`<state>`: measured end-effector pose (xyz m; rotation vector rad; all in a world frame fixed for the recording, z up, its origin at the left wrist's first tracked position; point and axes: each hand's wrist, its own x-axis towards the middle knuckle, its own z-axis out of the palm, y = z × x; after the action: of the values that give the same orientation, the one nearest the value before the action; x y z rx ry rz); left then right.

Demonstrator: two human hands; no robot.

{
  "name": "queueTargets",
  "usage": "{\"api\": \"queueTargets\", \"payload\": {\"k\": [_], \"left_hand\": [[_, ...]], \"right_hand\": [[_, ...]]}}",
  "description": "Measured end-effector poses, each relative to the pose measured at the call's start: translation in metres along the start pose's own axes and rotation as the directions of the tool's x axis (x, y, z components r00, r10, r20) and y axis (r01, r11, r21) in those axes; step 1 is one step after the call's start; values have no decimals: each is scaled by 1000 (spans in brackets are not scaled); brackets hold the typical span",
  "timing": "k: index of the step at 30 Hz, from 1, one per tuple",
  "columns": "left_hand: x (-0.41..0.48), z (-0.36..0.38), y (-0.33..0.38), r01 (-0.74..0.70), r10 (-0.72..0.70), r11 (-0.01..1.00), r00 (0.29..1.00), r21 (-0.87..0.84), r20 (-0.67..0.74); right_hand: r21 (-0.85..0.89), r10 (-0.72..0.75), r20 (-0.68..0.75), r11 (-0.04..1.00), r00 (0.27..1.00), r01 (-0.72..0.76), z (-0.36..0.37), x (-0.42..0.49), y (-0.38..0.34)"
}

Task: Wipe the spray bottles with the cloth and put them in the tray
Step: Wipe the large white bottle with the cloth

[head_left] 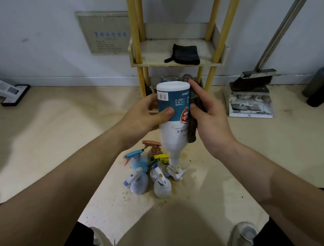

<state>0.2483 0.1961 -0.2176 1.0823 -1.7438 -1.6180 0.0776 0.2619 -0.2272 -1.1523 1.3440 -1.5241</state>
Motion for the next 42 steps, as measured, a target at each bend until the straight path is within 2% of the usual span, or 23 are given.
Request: {"api": "queueTargets", "payload": {"k": [5,8,13,18,23,26,28,31,33,38,40,42], "left_hand": [[1,-1,-6,28,-27,999,999,-35,31],[2,5,-3,21,-22,999,999,-29,-35],[0,12,8,-40,25,991,993,-125,-117],[-2,13,8,37,-54,993,988,-116,-143],[-3,11,10,124,-145,977,982,-171,-116],[-3,11,11,121,-147,974,981,-190,-127],[-2,11,10,105,-159,959,969,-262,-190],[-1,11,8,100,-210,923,940,-371,-268],[0,12,8,103,-248,898,922,-428,-298],[0,11,11,100,-308,865,879,-492,-363],[0,10,10,121,-324,867,874,-483,-361],[1,10,7,181,-346,891,864,-416,-365]], "right_hand": [[-60,-16,13,998,1000,17,2,-1,3],[-83,-49,6,995,999,50,3,-3,4],[-281,-233,121,924,965,258,14,-14,6],[-215,-144,107,963,984,164,15,-10,10],[-258,-103,80,959,992,120,14,-7,15],[-272,-101,89,955,991,121,10,-7,11],[-360,-150,120,915,981,183,12,-16,9],[-546,-289,187,764,939,344,18,-31,19],[-629,-332,231,666,914,401,17,-35,26],[-692,-412,403,447,817,567,14,-35,32],[-707,-411,369,457,834,539,9,-26,29],[-692,-367,268,570,891,444,3,-16,23]]}}
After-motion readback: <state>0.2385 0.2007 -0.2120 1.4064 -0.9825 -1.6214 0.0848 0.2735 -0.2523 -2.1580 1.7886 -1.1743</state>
